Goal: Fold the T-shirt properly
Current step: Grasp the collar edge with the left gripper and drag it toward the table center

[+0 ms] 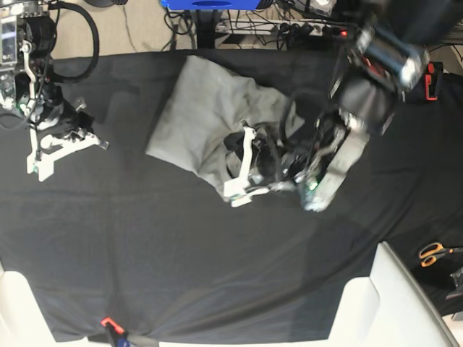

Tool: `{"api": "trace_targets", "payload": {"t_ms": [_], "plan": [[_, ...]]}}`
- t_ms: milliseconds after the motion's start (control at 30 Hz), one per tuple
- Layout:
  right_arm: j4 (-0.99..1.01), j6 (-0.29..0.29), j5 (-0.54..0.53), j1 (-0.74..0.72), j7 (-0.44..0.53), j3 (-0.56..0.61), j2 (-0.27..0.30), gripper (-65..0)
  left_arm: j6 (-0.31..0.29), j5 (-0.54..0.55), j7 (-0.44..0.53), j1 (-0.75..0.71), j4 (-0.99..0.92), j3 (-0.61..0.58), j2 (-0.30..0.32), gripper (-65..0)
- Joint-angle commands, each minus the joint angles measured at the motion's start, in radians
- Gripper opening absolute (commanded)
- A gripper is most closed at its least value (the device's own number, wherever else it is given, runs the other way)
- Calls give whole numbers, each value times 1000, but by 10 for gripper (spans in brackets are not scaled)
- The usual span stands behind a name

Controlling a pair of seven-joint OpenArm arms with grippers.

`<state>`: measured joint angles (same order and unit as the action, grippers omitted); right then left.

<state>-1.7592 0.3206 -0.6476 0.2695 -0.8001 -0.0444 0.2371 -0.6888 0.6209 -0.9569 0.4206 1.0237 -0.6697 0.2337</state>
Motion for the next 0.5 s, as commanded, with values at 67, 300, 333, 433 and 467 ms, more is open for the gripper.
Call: {"api": "trace_targets", "payload": {"t_ms": [67, 300, 333, 433, 467], "plan": [[-14, -5, -1, -6, 12, -5, 6, -642, -9, 3, 8, 123, -16, -134, 3, -650], [-14, -5, -1, -8, 12, -5, 6, -642, -9, 1, 97, 281, -21, -439, -4, -650], [-14, -5, -1, -9, 12, -5, 6, -642, -9, 0, 112, 291, -21, -471, -6, -650], [-12, -2, -1, -13, 12, -7, 6, -642, -9, -75, 161, 314, -23, -540, -33, -650], [-12, -1, -1, -14, 12, -7, 6, -642, -9, -118, 172, 314, -23, -549, -40, -650]]}}
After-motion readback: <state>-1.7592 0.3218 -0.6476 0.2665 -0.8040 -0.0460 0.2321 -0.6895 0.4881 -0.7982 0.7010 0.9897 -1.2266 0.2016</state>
